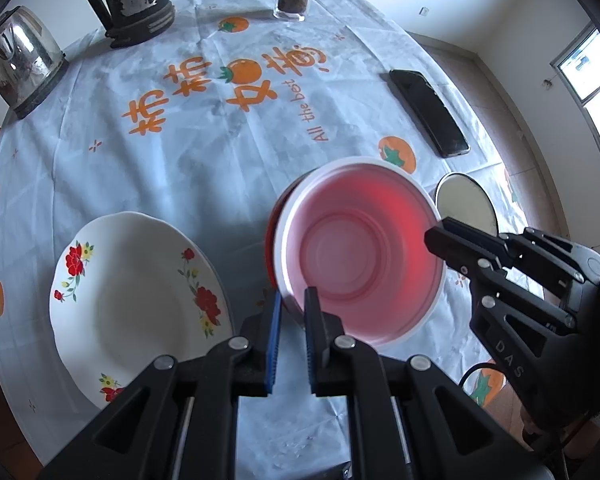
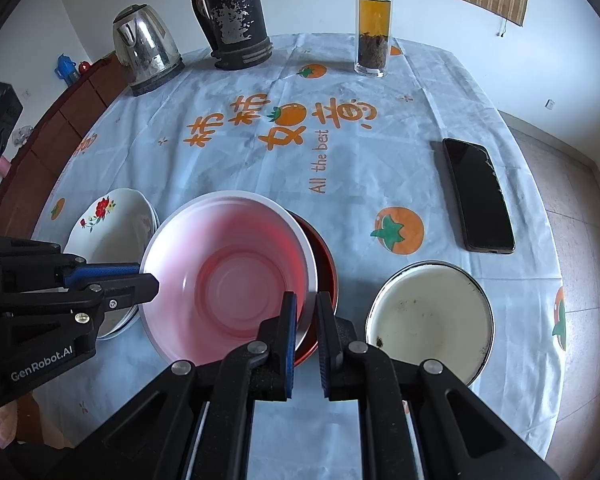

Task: Organize plates and bowls
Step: 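Lower the pink plastic bowl into the steel bowl with both tools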

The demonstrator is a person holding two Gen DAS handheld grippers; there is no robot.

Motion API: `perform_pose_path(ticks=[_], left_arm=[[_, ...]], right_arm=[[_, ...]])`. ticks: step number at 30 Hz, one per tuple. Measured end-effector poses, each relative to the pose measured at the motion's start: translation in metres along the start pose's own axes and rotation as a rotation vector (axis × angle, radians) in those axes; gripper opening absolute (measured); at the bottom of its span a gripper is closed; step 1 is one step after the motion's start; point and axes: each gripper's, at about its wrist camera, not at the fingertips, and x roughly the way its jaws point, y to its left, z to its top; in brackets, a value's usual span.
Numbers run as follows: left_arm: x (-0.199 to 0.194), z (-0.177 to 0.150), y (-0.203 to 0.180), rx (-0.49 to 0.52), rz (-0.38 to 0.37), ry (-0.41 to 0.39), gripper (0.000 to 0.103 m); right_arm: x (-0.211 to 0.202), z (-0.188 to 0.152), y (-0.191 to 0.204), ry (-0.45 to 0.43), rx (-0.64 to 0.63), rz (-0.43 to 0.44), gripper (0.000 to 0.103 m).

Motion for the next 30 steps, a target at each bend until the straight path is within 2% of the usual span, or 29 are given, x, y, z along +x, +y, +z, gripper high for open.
perform_pose_path(ticks=[30], left_arm=[[0.014,0.002,0.002,-0.012,0.000,0.037,0.008]], right_arm=[[0.011,-0.004,-0.002,0.026,0.013,0.009,0.011]])
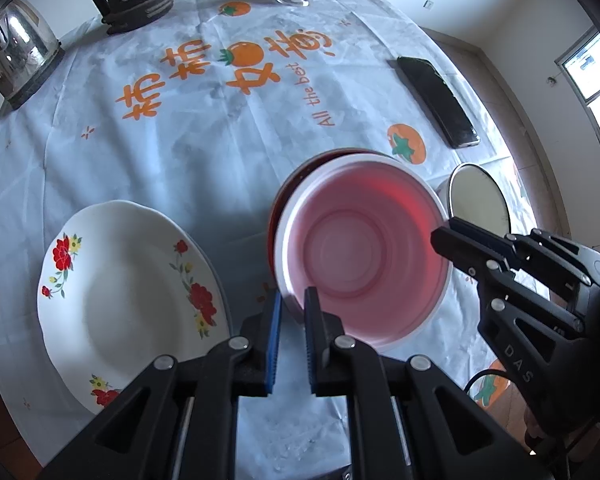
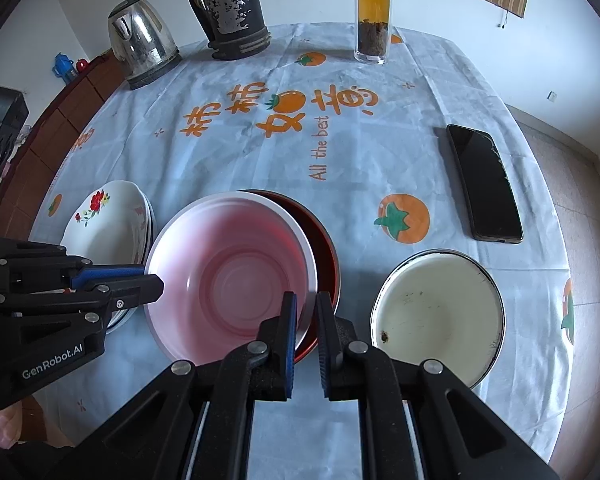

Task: Organize plates and bowls
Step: 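Lower the pink plastic bowl into the steel bowl with both tools, then open both tools to release the pink plastic bowl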

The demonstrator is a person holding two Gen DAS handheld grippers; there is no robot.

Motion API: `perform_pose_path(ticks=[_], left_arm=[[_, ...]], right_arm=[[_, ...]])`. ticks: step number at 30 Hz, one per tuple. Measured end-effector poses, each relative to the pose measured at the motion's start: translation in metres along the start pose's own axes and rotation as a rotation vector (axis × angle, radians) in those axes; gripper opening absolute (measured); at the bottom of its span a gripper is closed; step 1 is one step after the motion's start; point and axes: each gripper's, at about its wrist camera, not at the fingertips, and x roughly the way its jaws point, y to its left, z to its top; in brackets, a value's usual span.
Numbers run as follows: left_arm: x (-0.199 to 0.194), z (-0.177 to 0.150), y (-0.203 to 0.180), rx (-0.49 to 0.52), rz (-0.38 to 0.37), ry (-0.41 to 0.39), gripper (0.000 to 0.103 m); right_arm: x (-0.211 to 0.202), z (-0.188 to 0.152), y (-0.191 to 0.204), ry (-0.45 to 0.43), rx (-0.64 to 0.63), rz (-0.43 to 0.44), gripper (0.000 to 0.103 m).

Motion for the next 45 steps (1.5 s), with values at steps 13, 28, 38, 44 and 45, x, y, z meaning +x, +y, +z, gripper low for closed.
perform_pose_path(ticks=[13,28,38,44,45], left_arm=[[0.0030,0.0015,0.0002,-0.002,-0.002,0.006,0.008],[0.0033,0.0042,0.0024,-0.005,-0.004,0.005,0.009],[0.0037,0.0049,-0.0006,0.003,-0.004,-0.009,0.010],[0.0034,0.0045,-0.0008,0.004,-0.003,-0.009,0.011],[0.0035,0.0045,-0.0011,0.004,-0.003,-0.009,0.011]], right_arm=[[0.0053,-0.0013,-0.0008,0.004,-0.003,-0.008,0.011],[0.0082,0.0017,-0.0038,-0.004,0.004,-0.005,0.011],[0.0105,0.0005,-0.0048,-0.027,0.020,-0.013,0.011],[0.0102,-0.0008,-0.0045,-0.034,0.019,-0.011,0.011],[0.0103,-0.0010,-0.0050,-0.035,0.021,-0.009,0.011]])
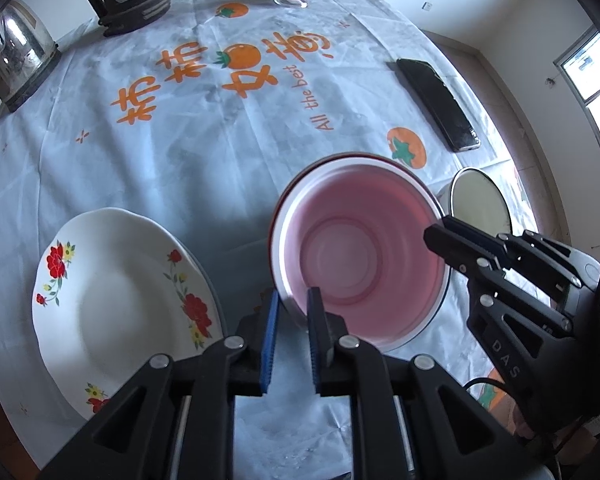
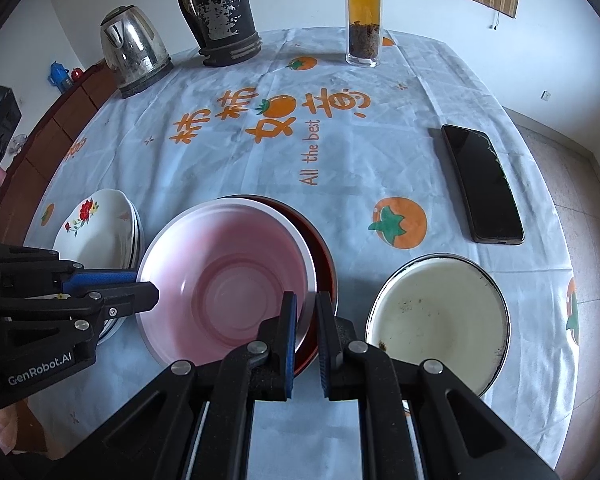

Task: Organize plates and bowls
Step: 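Open both tools to release the pink plastic bowl, then move both tools to the rim of the cream enamel bowl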

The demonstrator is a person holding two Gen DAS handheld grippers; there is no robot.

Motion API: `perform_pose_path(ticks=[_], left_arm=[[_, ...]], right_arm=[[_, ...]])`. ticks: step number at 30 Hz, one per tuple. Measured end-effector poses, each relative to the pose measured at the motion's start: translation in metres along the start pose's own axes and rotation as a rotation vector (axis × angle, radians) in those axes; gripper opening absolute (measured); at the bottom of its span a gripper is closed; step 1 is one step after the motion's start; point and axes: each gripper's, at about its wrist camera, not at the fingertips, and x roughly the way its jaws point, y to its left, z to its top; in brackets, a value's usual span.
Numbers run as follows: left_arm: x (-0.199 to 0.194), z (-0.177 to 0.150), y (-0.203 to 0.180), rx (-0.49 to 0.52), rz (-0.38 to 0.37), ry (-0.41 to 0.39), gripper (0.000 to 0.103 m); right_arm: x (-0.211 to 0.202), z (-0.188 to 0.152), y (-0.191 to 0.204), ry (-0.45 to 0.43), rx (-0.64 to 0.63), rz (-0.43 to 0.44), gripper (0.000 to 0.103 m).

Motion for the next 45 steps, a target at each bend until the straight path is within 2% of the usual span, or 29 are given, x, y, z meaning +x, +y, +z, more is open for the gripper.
perform_pose_path(ticks=[3,13,16,18,21,23,26,29,36,45], left_arm=[[0.000,0.000,0.000,-0.004,-0.004,0.001,0.011],[-0.002,-0.003,-0.002,-0.017,0.002,0.001,0.023],[-0.004,-0.003,0.000,-0.025,0.009,-0.006,0.032],[-0.007,-0.003,0.001,-0.032,0.015,-0.018,0.043],[-0.010,-0.004,0.002,-0.040,0.020,-0.027,0.048],[-0.012,-0.004,0.002,-0.049,0.018,-0.030,0.051],[-0.014,-0.005,0.003,-0.055,0.018,-0.033,0.052],[-0.016,-0.006,0.005,-0.064,0.021,-0.038,0.052],[-0.030,-0.006,0.004,-0.076,0.044,-0.085,0.053],[-0.035,-0.003,-0.031,-0.003,0.027,-0.115,0.053]], right_arm=[[0.000,-0.001,-0.001,-0.003,0.001,-0.001,0.011],[0.000,-0.003,-0.001,0.001,0.004,0.002,0.011],[0.000,-0.004,0.001,0.004,-0.003,0.008,0.013],[-0.001,-0.005,0.002,0.002,-0.003,0.011,0.016],[-0.002,-0.006,0.003,0.001,-0.006,0.018,0.020],[-0.003,-0.007,0.005,0.000,-0.009,0.023,0.028],[-0.007,-0.008,0.007,-0.013,-0.011,0.039,0.042],[-0.012,-0.008,0.009,-0.036,-0.020,0.017,0.052],[-0.025,-0.011,0.002,-0.079,0.006,0.032,0.052],[-0.042,-0.021,-0.023,-0.110,0.058,0.004,0.052]])
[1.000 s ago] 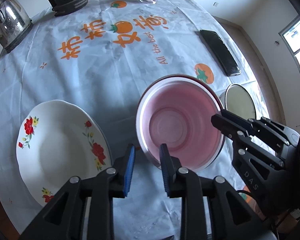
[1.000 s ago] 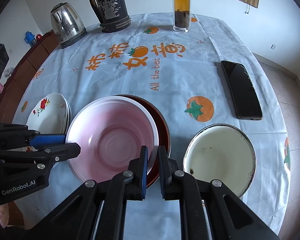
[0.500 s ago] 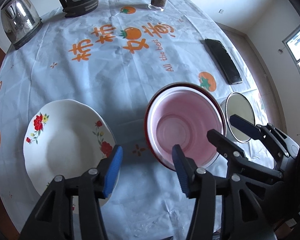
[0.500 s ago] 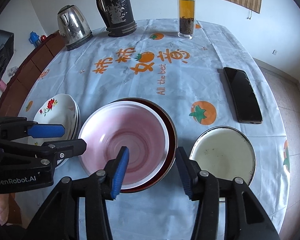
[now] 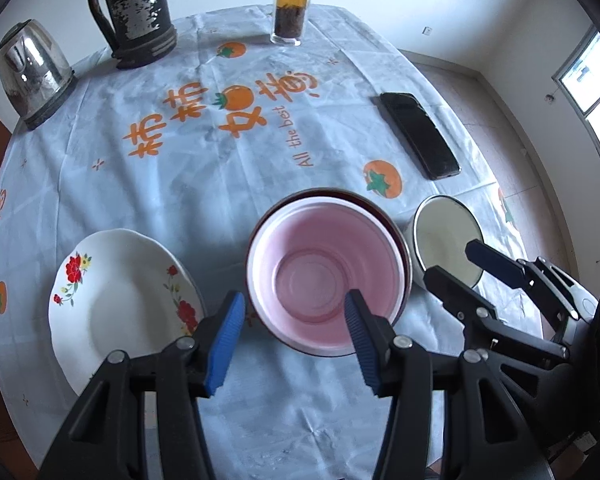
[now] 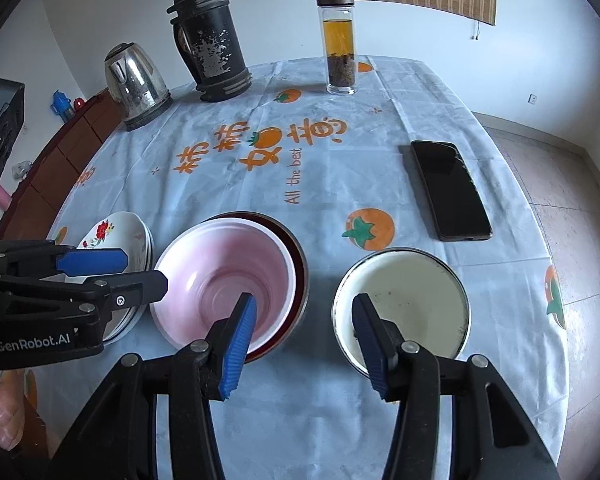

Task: Organize plates and bowls
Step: 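Move both tools to the rim of the cream enamel bowl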

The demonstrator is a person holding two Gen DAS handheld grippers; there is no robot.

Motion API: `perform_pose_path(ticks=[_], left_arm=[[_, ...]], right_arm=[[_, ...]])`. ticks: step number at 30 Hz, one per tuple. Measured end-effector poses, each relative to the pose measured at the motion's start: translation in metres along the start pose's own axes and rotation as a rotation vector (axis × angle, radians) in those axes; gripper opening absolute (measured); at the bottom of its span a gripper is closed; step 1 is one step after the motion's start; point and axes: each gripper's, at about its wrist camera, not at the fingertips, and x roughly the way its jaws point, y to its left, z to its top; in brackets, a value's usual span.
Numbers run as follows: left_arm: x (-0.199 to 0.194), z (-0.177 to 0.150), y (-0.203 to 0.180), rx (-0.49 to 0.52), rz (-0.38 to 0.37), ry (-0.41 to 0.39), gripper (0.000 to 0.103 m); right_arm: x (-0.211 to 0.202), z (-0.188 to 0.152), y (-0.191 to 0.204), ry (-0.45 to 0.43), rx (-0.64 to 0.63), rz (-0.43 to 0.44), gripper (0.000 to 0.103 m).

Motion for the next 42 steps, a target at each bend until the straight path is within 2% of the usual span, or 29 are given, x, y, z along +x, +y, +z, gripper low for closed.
perform_pose_path(ticks=[11,14,16,17,18,21,24,25,30,32,41,42], left_arm=[[0.011,0.002,-0.055,0.119,-0.050,0.007,0.050],[0.014,0.004,-0.065,0.142,-0.043,0.004,0.050],[0.015,0.006,-0.070,0.150,-0.046,0.003,0.046],[0.017,0.008,-0.072,0.156,-0.049,0.005,0.040],[0.018,0.009,-0.074,0.161,-0.051,0.009,0.034],[0.025,0.014,-0.080,0.170,-0.062,0.027,0.023],[0.030,0.018,-0.086,0.180,-0.068,0.038,0.018],[0.031,0.020,-0.088,0.182,-0.070,0.039,0.018],[0.044,0.030,-0.096,0.196,-0.068,0.061,0.018],[0.048,0.033,-0.099,0.207,-0.060,0.066,0.018],[0.061,0.041,-0.106,0.223,-0.065,0.091,0.017],[0.062,0.041,-0.108,0.229,-0.059,0.094,0.014]], right_arm=[[-0.009,-0.019,-0.060,-0.003,0.102,-0.109,0.052],[-0.007,-0.023,-0.073,0.007,0.120,-0.131,0.048],[-0.005,-0.025,-0.083,0.015,0.137,-0.143,0.045],[-0.004,-0.025,-0.087,0.019,0.144,-0.147,0.043],[-0.003,-0.026,-0.091,0.020,0.153,-0.146,0.041],[-0.001,-0.028,-0.100,0.023,0.171,-0.145,0.039],[0.001,-0.031,-0.105,0.024,0.188,-0.128,0.036],[0.002,-0.031,-0.106,0.025,0.194,-0.117,0.032],[0.007,-0.034,-0.108,0.032,0.200,-0.097,0.030],[0.009,-0.034,-0.109,0.034,0.198,-0.093,0.025],[0.013,-0.036,-0.113,0.033,0.211,-0.071,0.024],[0.014,-0.037,-0.113,0.031,0.212,-0.068,0.024]])
